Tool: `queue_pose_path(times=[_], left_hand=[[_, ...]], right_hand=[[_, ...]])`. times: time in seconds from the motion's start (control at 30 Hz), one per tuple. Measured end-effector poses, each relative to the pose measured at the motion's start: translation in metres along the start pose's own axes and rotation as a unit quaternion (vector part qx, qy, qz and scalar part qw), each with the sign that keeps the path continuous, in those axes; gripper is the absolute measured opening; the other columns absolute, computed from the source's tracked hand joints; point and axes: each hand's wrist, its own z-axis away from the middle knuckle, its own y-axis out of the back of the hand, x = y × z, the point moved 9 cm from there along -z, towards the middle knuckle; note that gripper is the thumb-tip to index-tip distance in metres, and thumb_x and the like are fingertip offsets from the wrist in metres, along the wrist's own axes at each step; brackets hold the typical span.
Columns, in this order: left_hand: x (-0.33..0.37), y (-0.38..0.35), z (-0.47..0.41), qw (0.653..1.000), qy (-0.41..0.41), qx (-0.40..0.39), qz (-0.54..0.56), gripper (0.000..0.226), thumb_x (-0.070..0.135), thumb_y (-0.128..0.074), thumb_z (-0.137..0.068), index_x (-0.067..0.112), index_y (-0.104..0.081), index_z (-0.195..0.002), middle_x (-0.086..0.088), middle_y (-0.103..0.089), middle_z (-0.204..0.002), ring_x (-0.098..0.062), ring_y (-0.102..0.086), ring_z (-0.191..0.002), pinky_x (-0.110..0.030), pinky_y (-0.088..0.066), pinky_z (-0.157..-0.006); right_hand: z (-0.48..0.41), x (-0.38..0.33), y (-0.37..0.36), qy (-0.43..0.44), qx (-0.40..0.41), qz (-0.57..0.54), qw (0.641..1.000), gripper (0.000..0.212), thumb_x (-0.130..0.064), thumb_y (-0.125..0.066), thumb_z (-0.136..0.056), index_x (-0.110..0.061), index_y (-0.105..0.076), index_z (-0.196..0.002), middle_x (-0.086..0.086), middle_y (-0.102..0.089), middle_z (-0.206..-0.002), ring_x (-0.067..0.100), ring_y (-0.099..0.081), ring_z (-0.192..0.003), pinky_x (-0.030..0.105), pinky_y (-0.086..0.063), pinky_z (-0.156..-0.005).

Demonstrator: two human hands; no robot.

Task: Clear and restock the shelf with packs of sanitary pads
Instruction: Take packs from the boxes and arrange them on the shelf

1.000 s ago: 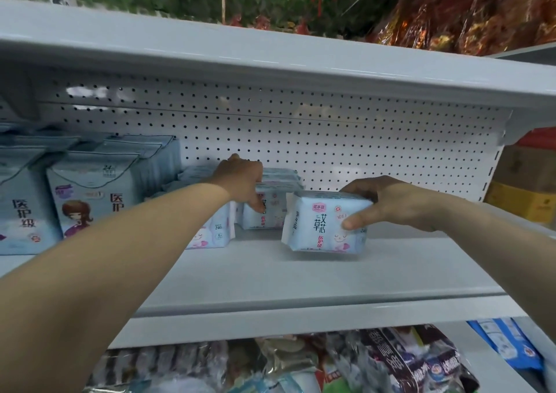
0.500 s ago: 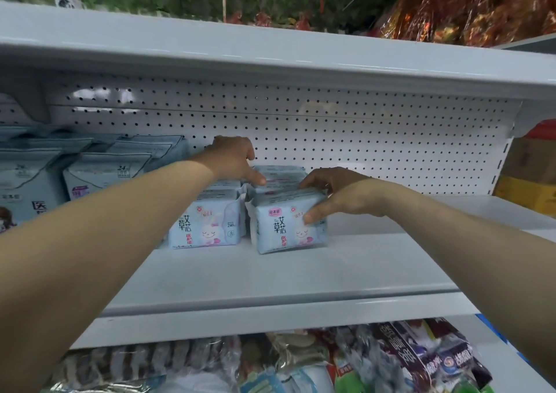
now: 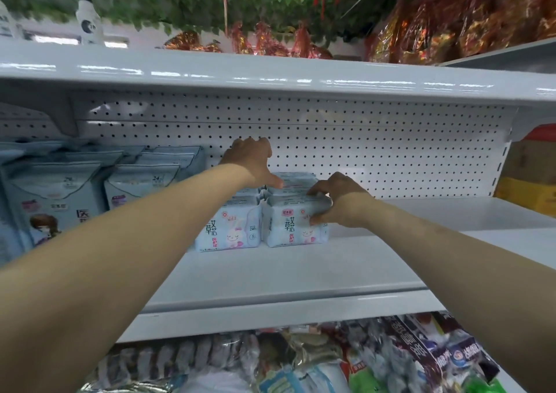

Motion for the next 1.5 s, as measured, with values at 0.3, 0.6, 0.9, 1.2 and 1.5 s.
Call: queue_pose_path(times=[0.3, 0.6, 0.9, 1.2, 1.5], left_hand=[[0.014, 0.004, 0.023, 1.0, -0.005, -0.003, 0.011, 0.079, 0.038, -0.083, -0.077, 0.02, -0.04, -0.141, -0.007, -0.038, -0.143, -0.027, -0.033, -0.135, -0.046, -0.042, -0.105], [0.064, -0.01, 0.07, 0.997, -0.036, 0.002, 0.066, 0.062, 0.051, -0.062, -0.091, 0.013, -0.043, -0.136, -0.012, -0.044, -0.133, -0.032, -0.045, -0.123, -0.046, -0.046, -0.1], [0.176, -0.024, 0.14, 0.992, -0.048, -0.017, 0.113, 0.061, 0.048, -0.061, -0.095, 0.011, -0.042, -0.14, -0.012, -0.04, -0.143, -0.034, -0.045, -0.128, -0.047, -0.045, -0.101], [0.31, -0.035, 0.238, 0.989, -0.072, -0.027, 0.129, 0.064, 0.048, -0.06, -0.095, 0.011, -0.04, -0.143, -0.012, -0.04, -0.146, -0.032, -0.039, -0.134, -0.045, -0.042, -0.106], [0.423, -0.104, 0.302, 0.984, -0.087, -0.087, 0.132, 0.06, 0.05, -0.059, -0.094, 0.014, -0.044, -0.14, -0.01, -0.045, -0.138, -0.031, -0.044, -0.128, -0.046, -0.046, -0.101]], right_hand=[[0.044, 0.005, 0.038, -0.049, 0.046, 0.023, 0.997, 0.086, -0.046, -0.078, -0.082, -0.033, -0.031, -0.154, 0.005, -0.046, -0.147, 0.027, -0.032, -0.139, 0.038, -0.038, -0.106], [0.126, 0.028, 0.072, -0.105, 0.071, -0.005, 0.992, 0.068, -0.051, -0.057, -0.097, -0.021, -0.033, -0.153, 0.012, -0.038, -0.151, 0.03, -0.045, -0.133, 0.038, -0.04, -0.104], [0.238, 0.081, 0.122, -0.141, 0.079, 0.0, 0.987, 0.068, -0.05, -0.053, -0.099, -0.016, -0.03, -0.154, 0.014, -0.037, -0.153, 0.033, -0.051, -0.127, 0.038, -0.042, -0.101], [0.387, 0.158, 0.171, -0.159, 0.075, 0.033, 0.984, 0.066, -0.046, -0.055, -0.099, -0.013, -0.035, -0.152, 0.015, -0.039, -0.154, 0.03, -0.042, -0.138, 0.037, -0.037, -0.108], [0.497, 0.258, 0.161, -0.231, 0.042, 0.035, 0.971, 0.062, -0.045, -0.058, -0.097, -0.013, -0.041, -0.148, 0.016, -0.046, -0.144, 0.033, -0.048, -0.131, 0.039, -0.041, -0.105]])
